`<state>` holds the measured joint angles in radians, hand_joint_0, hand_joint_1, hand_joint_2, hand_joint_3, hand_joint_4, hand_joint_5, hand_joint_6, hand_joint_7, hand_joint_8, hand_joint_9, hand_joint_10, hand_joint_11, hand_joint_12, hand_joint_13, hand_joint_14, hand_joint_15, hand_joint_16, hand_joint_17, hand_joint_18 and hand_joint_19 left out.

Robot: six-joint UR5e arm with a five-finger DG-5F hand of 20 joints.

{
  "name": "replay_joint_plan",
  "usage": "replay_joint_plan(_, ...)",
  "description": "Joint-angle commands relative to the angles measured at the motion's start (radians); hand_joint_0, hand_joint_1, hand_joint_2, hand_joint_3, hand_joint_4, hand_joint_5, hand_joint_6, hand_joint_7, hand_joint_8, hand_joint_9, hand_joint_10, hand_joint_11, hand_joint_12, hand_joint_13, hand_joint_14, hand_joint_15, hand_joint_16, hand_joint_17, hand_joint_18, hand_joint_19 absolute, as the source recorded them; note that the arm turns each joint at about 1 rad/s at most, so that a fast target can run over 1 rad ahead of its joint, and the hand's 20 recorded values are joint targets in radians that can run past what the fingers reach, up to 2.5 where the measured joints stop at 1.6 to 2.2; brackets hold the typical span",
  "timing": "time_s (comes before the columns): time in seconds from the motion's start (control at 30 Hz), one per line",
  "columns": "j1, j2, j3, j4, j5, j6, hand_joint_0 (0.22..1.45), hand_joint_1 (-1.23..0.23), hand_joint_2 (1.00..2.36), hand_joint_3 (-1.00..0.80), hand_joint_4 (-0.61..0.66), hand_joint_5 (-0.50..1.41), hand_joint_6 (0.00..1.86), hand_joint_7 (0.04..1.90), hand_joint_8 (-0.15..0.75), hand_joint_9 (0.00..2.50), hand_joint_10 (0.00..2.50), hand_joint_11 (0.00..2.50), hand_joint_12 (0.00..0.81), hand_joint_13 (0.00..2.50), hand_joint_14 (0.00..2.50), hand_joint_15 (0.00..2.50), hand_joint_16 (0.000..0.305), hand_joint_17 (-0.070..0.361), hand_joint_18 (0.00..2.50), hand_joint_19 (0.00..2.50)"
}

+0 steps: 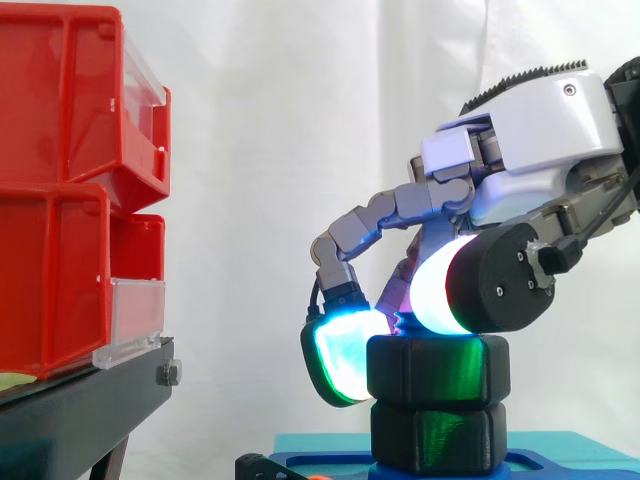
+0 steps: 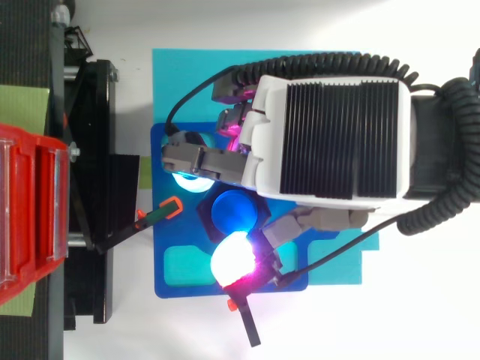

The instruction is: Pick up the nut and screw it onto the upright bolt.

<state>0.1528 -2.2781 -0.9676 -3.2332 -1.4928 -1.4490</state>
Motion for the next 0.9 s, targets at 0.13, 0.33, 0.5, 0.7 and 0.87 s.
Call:
replay_joint_plan(0.13, -0.012, 0.0, -0.002, 0.004, -0.006, -0.004, 0.53, -0.35, 1.0, -0.5, 0.12, -0.04, 0.66, 1.18, 0.298, 1.3, 0.0, 0.06, 0.188, 1.07, 0.0, 0.01, 0.019, 0.044, 0.83, 0.18)
replay_joint_plan(0.33, -0.018, 0.0, -0.003, 0.004, -0.015, -0.004, 0.53, -0.35, 1.0, -0.5, 0.11, -0.04, 0.7, 1.15, 0.298, 1.31, 0.0, 0.06, 0.185, 1.08, 0.0, 0.02, 0.019, 0.043, 0.85, 0.19)
replay_joint_plan(0.5, -0.022, 0.0, -0.002, 0.007, -0.024, -0.004, 0.53, -0.35, 1.0, -0.5, 0.11, -0.04, 0.7, 1.13, 0.297, 1.31, 0.0, 0.05, 0.188, 1.09, 0.0, 0.01, 0.019, 0.043, 0.85, 0.19)
replay_joint_plan(0.7, -0.024, 0.0, -0.003, 0.023, -0.029, -0.004, 0.53, -0.35, 1.0, -0.5, 0.14, -0.03, 0.68, 1.16, 0.307, 1.32, 0.0, 0.07, 0.188, 1.09, 0.0, 0.02, 0.019, 0.044, 0.86, 0.19)
replay_joint_plan(0.87, -0.025, 0.0, -0.002, 0.03, -0.029, -0.004, 0.52, -0.34, 1.0, -0.5, 0.22, -0.02, 0.5, 1.43, 0.293, 1.27, 0.0, 0.06, 0.194, 1.07, 0.0, 0.02, 0.02, 0.046, 0.83, 0.19)
